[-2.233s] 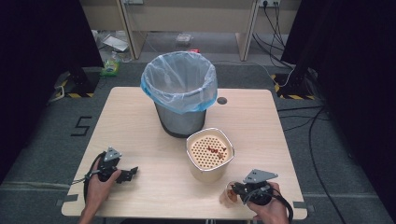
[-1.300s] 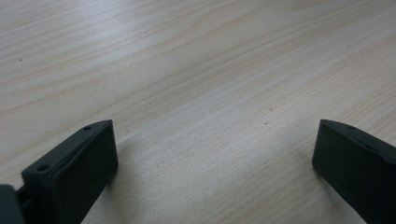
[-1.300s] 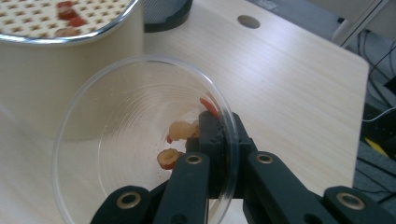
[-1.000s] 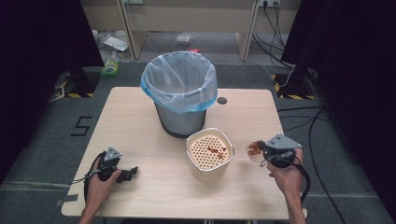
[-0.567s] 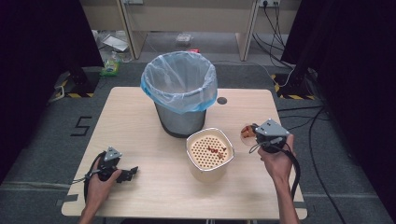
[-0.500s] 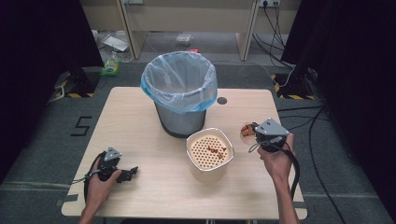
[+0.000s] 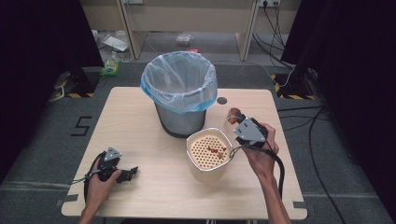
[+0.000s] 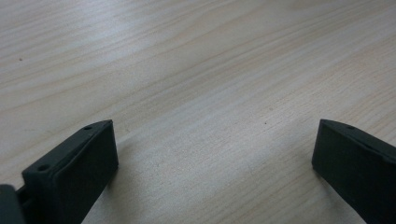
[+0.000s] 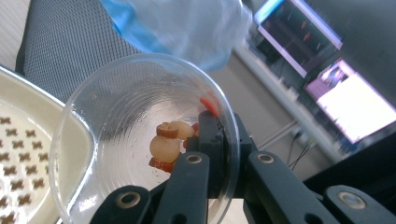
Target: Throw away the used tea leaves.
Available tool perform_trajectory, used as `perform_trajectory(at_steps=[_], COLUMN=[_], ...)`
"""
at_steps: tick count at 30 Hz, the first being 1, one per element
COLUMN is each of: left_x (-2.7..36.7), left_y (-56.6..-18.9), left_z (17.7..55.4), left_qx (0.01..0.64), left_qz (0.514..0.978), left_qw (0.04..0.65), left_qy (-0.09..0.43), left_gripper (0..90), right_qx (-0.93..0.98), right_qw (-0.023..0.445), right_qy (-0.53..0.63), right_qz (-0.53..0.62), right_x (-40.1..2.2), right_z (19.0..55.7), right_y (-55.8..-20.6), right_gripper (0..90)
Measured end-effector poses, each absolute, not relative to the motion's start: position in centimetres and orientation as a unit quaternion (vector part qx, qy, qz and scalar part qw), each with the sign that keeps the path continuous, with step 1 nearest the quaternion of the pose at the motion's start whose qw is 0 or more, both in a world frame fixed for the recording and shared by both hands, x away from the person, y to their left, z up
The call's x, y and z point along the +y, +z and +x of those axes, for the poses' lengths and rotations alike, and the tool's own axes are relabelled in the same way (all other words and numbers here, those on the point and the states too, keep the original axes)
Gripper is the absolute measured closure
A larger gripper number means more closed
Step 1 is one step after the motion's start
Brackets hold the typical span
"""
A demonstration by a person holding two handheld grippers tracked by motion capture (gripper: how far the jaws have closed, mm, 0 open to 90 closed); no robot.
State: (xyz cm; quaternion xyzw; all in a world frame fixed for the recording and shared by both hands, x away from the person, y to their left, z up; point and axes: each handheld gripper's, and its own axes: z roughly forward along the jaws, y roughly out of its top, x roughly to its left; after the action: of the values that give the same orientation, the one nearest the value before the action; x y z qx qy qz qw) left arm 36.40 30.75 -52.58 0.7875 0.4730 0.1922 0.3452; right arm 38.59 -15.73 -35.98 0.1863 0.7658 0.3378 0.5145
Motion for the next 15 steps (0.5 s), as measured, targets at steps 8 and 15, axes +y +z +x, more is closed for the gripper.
perform_trajectory(at_steps=[8, 15], left_x=[30.8, 30.8], left_y=[-52.6, -52.6], left_z=[36.3, 36.3], left_qx=[0.473, 0.473], left_qz=[0.788, 0.788], left_qw=[0.344, 0.344], left_qy=[0.193, 0.193], left_gripper=[0.0, 0.0], right_qx=[0.746, 0.728], right_qw=[0.570, 0.620], right_qy=[0.322, 0.287], right_qz=[0.121, 0.060], right_x=[-13.2, -11.5], right_z=[38.0, 37.0], right_y=[-36.4, -37.0], right_gripper=[89.6, 89.8])
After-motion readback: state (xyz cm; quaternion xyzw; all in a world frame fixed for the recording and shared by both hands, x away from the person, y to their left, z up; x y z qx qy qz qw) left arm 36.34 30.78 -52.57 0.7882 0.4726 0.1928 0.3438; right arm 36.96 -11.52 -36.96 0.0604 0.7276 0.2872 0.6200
